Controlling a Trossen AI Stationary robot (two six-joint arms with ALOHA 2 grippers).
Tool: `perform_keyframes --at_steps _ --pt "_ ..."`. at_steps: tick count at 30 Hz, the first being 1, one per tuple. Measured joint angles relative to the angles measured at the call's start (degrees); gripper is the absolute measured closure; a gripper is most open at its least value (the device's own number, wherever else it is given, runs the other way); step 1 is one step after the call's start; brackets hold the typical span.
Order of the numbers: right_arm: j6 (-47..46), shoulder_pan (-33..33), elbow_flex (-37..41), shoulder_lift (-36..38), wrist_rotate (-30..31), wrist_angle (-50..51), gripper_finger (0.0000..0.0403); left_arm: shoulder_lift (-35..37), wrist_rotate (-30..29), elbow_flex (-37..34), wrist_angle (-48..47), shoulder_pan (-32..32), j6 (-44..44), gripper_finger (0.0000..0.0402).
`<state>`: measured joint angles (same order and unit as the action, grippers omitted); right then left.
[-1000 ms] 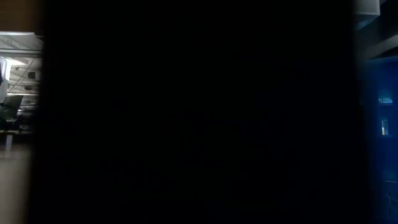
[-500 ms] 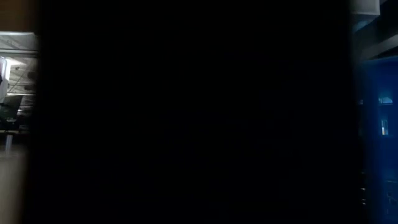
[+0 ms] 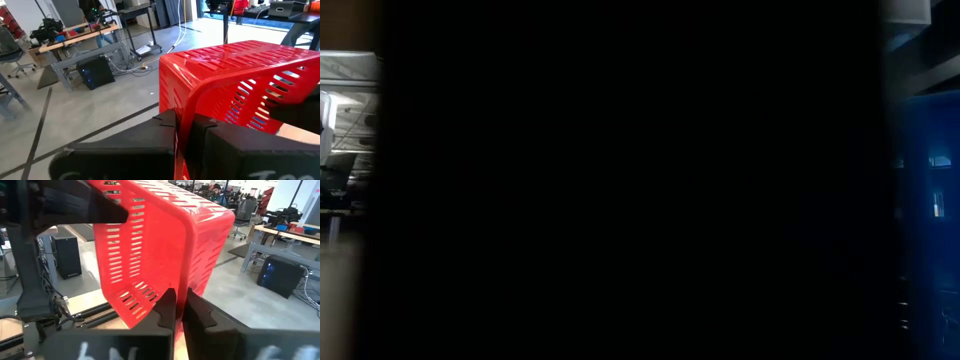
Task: Stack baskets on shelf by color
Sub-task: Stack the bottom red bin on top of the other red bin on the shelf
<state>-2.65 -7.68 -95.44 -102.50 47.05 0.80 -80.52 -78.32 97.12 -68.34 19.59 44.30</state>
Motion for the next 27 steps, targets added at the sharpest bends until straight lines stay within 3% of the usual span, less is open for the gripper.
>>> perform_keyframes --at_steps 6,17,27 --pt "-0.1 0.0 0.0 0.0 -0.3 0.1 0.0397 0.0 0.5 0.0 0.1 0.0 -6.5 0.0394" --pt "0.8 0.1 0.0 0.0 0.2 0.2 0.0399 0.0 3.2 0.0 0.3 -0.6 -7.1 0.0322" --pt "1.6 -0.4 0.0 1.8 2.5 0.9 0.0401 0.3 4.7 2.4 0.0 6.3 -7.5 0.0322"
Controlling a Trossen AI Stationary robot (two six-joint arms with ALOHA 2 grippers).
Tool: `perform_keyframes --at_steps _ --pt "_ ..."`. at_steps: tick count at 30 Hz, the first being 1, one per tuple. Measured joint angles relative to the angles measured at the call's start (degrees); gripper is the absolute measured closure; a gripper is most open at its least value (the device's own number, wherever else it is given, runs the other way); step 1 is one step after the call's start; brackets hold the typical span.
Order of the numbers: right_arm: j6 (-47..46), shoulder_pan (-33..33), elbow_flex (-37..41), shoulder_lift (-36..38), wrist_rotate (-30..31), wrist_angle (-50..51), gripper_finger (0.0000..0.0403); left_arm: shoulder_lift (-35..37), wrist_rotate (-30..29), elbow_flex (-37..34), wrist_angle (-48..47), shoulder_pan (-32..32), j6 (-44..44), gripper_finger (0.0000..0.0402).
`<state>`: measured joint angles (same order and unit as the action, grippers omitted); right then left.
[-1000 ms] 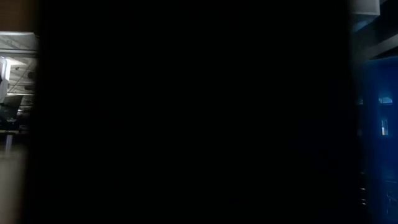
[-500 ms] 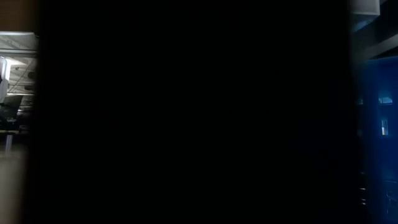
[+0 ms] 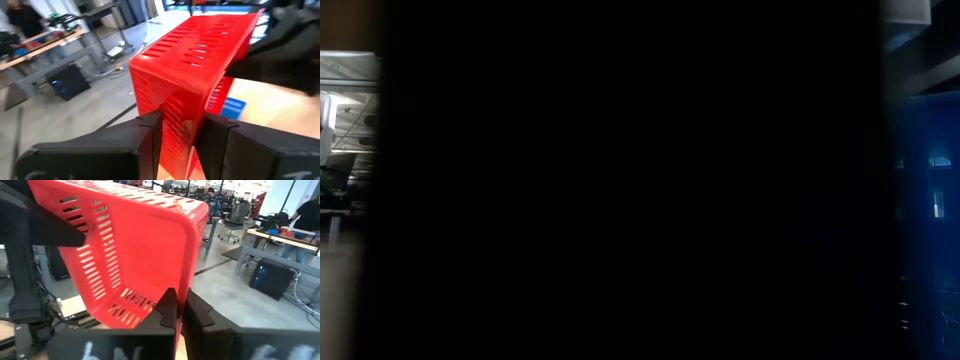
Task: Stack baskets on shelf by color
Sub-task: Stack the bottom red bin on top of the other red bin on the shelf
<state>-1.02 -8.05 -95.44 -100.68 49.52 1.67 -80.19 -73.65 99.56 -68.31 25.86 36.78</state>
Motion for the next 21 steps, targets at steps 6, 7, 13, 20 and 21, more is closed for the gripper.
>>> perform_keyframes --at_steps 6,7,13,20,21 --pt "-1.7 -0.1 0.0 0.4 0.6 -0.3 0.0401 0.4 2.2 0.9 0.1 3.7 -1.6 0.0323" --pt "-1.8 -0.1 0.0 0.4 0.6 -0.2 0.0401 0.4 3.2 0.9 0.1 4.0 -1.6 0.0323" --pt "-2.8 -0.6 0.0 0.4 1.0 0.1 0.0401 0.4 9.1 0.9 0.0 5.4 -1.6 0.0323" --pt "-3.2 -0.5 0.0 0.4 1.5 -0.3 0.0401 0.4 14.7 0.9 -0.1 6.5 -7.0 0.0323" --pt "-3.2 -0.5 0.0 0.4 1.7 -0.2 0.0401 0.4 14.9 0.9 -0.1 6.7 -8.3 0.0323"
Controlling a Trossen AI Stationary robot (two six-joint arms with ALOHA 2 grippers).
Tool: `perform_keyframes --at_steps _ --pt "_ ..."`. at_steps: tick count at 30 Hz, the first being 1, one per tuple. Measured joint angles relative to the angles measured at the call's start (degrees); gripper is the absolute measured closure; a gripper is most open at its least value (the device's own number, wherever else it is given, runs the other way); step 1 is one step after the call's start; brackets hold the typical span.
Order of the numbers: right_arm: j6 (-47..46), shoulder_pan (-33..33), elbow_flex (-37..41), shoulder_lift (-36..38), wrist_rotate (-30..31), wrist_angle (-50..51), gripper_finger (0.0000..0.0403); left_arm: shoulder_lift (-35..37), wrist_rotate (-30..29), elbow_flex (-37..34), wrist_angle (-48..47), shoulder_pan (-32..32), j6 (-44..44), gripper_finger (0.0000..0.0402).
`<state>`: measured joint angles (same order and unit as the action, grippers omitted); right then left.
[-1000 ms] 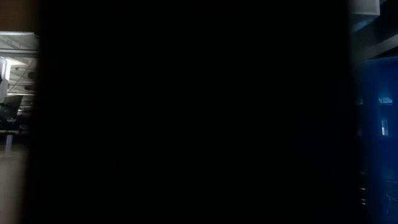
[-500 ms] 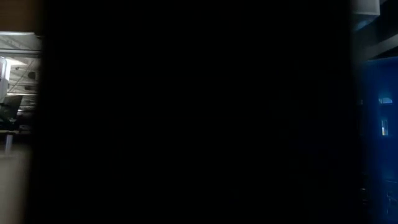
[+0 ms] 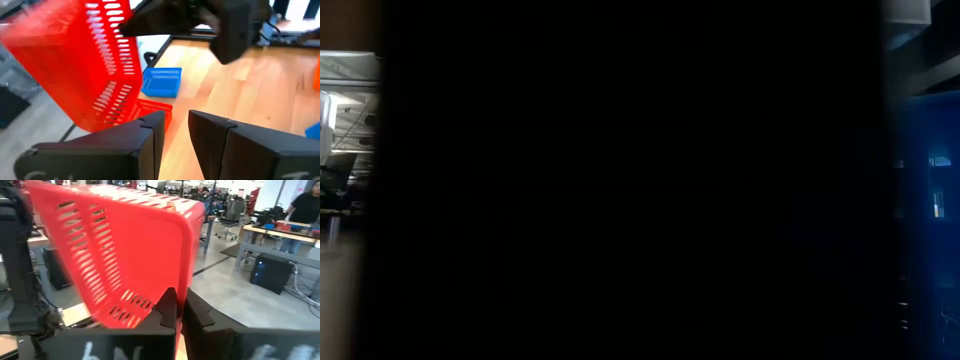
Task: Stack baskets on shelf by color
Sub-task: Stack the bottom red bin on top of the other red bin on the shelf
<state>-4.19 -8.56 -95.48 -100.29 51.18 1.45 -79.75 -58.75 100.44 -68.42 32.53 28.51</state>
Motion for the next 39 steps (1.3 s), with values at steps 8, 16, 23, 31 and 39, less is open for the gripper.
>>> perform_keyframes --at_steps 8,16,23,31,39 --pt "-0.1 -0.4 -0.2 0.0 -0.3 0.3 0.04 1.7 0.2 0.0 -0.2 2.4 -3.6 0.0323" --pt "-1.7 -4.0 -9.1 0.1 -5.1 8.1 0.04 8.8 0.3 0.0 -4.5 5.9 2.1 0.0323" --pt "-1.4 -6.1 -21.4 -4.1 -10.4 12.0 0.0401 16.2 6.0 0.0 -6.6 9.7 4.4 0.0323" --pt "4.7 -6.6 -35.9 -14.2 -15.2 23.3 0.0401 23.1 16.9 0.0 -6.6 12.9 4.4 0.0323" --pt "0.0 -6.4 -38.7 -18.2 -19.4 24.6 0.0401 28.8 26.6 0.0 -6.6 13.4 4.7 0.0323"
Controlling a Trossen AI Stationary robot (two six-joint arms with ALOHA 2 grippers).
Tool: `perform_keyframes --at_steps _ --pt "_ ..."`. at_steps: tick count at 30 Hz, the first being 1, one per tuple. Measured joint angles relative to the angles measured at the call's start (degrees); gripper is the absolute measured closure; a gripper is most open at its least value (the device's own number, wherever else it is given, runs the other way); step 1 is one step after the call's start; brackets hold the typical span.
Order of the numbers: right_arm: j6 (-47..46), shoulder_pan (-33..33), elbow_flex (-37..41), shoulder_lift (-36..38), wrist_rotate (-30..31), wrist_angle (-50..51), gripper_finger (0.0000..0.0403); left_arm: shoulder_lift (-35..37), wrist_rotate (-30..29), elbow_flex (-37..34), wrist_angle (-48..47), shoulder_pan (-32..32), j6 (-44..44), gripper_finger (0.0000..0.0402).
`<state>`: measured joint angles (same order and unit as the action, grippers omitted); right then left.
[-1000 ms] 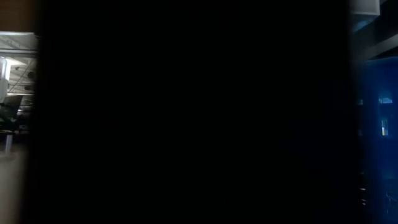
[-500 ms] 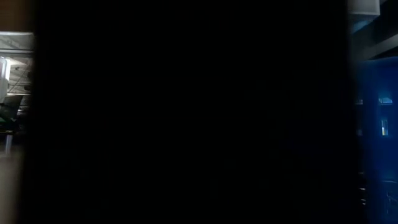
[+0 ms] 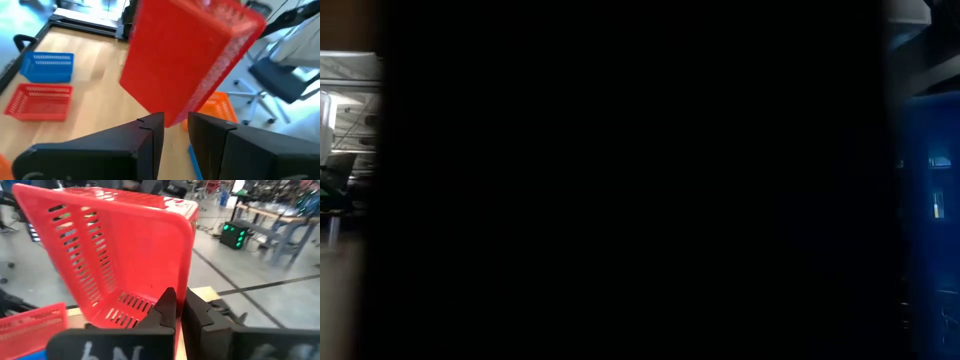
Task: Stack baskets on shelf by color
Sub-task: Stack the bottom red bin on top of the other red bin on the shelf
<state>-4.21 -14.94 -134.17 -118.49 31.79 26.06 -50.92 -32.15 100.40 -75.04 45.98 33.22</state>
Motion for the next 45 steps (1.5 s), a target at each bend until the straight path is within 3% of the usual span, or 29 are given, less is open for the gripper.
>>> perform_keyframes --at_steps 4,8,13,16,23,28,34,38,45 --pt "2.2 0.0 0.0 0.0 -0.7 0.3 0.0401 2.3 0.2 0.0 0.0 0.0 1.4 0.0323" --pt "11.4 -0.1 0.0 0.1 -2.1 3.3 0.04 3.8 0.4 0.0 0.0 0.0 0.9 0.0323" --pt "25.9 -0.2 0.0 0.2 -2.0 14.5 0.0401 4.4 0.4 0.0 0.0 0.0 1.0 0.0323" --pt "30.0 0.1 0.0 0.2 -2.1 20.4 0.0401 4.3 0.4 0.0 0.0 0.0 1.6 0.0323" --pt "23.5 2.3 0.0 0.2 -3.1 21.4 0.0401 2.4 0.4 0.0 0.1 0.0 1.8 0.0323" --pt "6.3 4.6 0.0 0.2 6.0 21.2 0.0401 0.2 -0.3 0.0 0.1 0.0 0.8 0.0323" --pt "-4.5 7.1 0.0 0.2 15.0 19.4 0.0401 -5.5 -10.0 0.0 0.1 0.0 -5.1 0.0323" --pt "-2.0 8.5 0.0 0.2 16.6 15.7 0.0401 -10.3 -17.9 0.0 0.1 -0.1 -6.6 0.0323" --pt "4.3 8.9 0.0 0.2 16.2 14.2 0.0401 -17.4 -17.9 0.0 1.0 -0.7 -6.8 0.0323"
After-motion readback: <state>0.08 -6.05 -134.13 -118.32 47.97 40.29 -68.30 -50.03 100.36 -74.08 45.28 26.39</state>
